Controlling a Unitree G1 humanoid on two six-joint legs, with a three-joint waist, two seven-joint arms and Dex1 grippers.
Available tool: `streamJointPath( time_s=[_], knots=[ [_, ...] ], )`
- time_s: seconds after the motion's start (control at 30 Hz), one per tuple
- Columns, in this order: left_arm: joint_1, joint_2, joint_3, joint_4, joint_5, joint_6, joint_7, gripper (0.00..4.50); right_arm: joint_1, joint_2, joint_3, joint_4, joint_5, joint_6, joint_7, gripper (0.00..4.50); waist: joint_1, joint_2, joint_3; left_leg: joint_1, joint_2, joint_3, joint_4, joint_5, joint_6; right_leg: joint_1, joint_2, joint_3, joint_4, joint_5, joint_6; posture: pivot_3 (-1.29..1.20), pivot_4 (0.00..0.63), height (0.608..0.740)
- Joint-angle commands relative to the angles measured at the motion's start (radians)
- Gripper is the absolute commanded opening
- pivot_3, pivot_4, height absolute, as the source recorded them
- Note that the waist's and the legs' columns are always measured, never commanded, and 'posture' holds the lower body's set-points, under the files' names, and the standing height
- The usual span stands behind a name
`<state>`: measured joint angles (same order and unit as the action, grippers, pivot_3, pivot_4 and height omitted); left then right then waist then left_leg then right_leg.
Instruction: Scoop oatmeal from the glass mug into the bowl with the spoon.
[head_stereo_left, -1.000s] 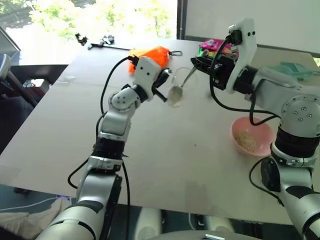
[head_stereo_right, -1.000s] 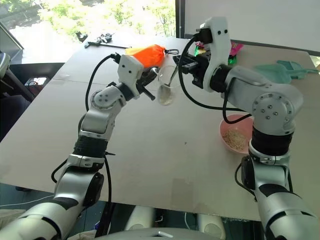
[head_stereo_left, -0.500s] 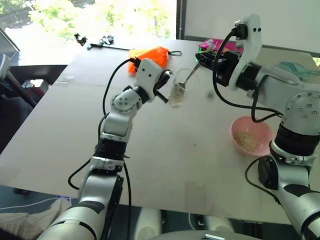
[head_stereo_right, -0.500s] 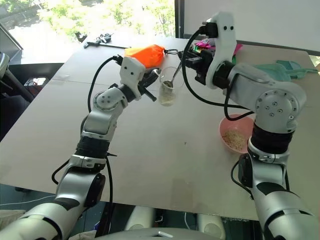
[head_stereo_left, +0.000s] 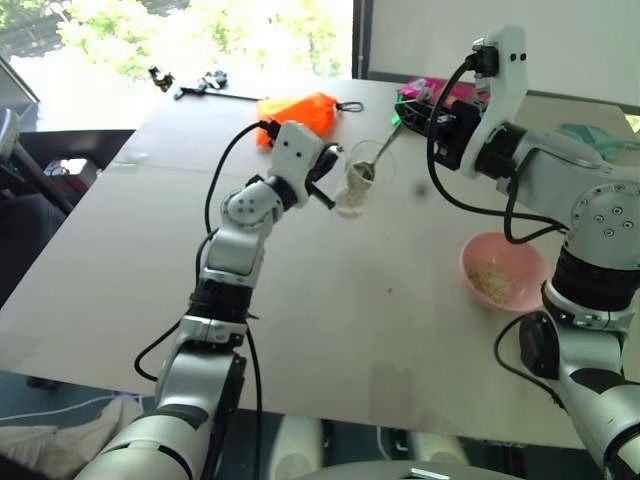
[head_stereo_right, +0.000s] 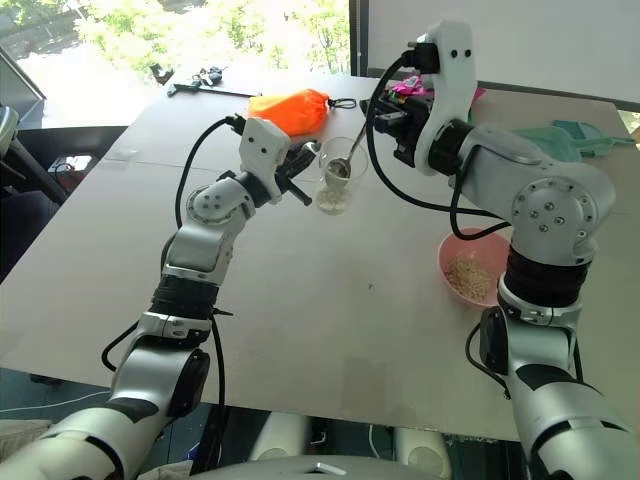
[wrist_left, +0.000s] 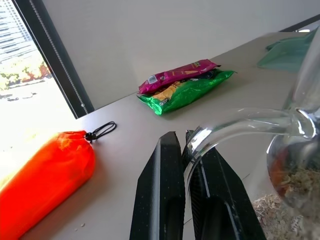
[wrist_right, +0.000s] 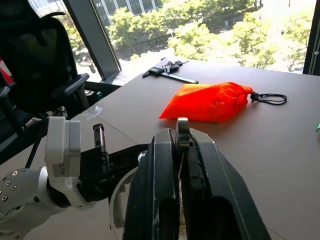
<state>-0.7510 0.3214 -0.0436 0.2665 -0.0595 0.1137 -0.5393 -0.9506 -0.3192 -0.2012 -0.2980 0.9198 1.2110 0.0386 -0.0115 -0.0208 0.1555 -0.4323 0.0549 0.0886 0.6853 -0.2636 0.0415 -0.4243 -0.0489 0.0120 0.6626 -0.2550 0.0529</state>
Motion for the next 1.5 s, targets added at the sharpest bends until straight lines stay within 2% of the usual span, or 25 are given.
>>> streamJointPath(
  time_s=[0.03,0.23,0.5,0.7,1.03,1.3,1.5],
  knots=[
    [-0.011,0.002,0.007,-0.028,-0.001,-0.020,0.008,0.05,-0.035,0.010,-0.035,-0.025,0.043,0.001,0.000,0.00,0.000,0.000,0.000,0.000,0.000,0.000,0.000,0.000,0.000,0.000,0.000,0.000,0.000,0.000,0.000,0.00,0.150,0.739],
    [-0.019,0.002,0.010,-0.020,-0.003,-0.022,0.008,0.05,-0.040,0.084,-0.114,0.010,0.175,0.077,-0.088,0.00,0.000,0.000,0.000,0.000,0.000,0.000,0.000,0.000,0.000,0.000,0.000,0.000,0.000,0.000,0.000,0.00,0.150,0.739],
    [-0.008,-0.002,0.004,-0.020,0.000,-0.028,0.010,0.05,-0.079,0.133,-0.242,0.111,0.379,0.110,-0.311,0.00,-0.001,0.000,0.000,0.000,0.000,0.000,0.000,0.000,0.000,0.000,0.000,0.000,0.000,0.000,0.000,0.00,0.150,0.739],
    [-0.011,-0.007,-0.002,-0.016,0.005,-0.028,0.010,0.05,-0.066,0.092,-0.283,0.195,0.591,0.068,-0.512,0.00,-0.001,0.000,0.000,0.000,0.000,0.001,0.000,0.000,0.000,0.000,0.000,0.000,0.000,0.000,0.000,0.00,0.150,0.739],
    [-0.012,-0.031,-0.034,0.014,0.028,-0.042,-0.005,0.05,0.027,-0.060,-0.179,0.234,1.004,-0.137,-0.816,0.00,-0.002,0.000,0.000,0.000,0.001,0.001,-0.001,0.000,0.000,0.000,-0.001,0.001,0.000,0.000,0.000,0.00,0.150,0.739],
    [-0.061,-0.085,-0.085,0.091,0.056,-0.091,-0.013,0.05,0.094,-0.166,-0.178,0.225,1.052,-0.197,-0.826,0.00,0.001,0.000,0.000,0.000,0.001,0.000,-0.001,0.000,0.000,0.000,-0.001,0.001,-0.001,0.000,0.000,0.00,0.150,0.739],
    [-0.183,-0.157,-0.124,0.282,0.094,-0.177,-0.013,0.05,0.167,-0.218,-0.247,0.217,1.052,-0.207,-0.804,0.00,0.007,0.000,0.000,-0.001,0.000,0.001,-0.001,0.000,0.000,0.000,0.000,0.000,-0.002,0.000,0.000,0.00,0.150,0.739]
  ],
)
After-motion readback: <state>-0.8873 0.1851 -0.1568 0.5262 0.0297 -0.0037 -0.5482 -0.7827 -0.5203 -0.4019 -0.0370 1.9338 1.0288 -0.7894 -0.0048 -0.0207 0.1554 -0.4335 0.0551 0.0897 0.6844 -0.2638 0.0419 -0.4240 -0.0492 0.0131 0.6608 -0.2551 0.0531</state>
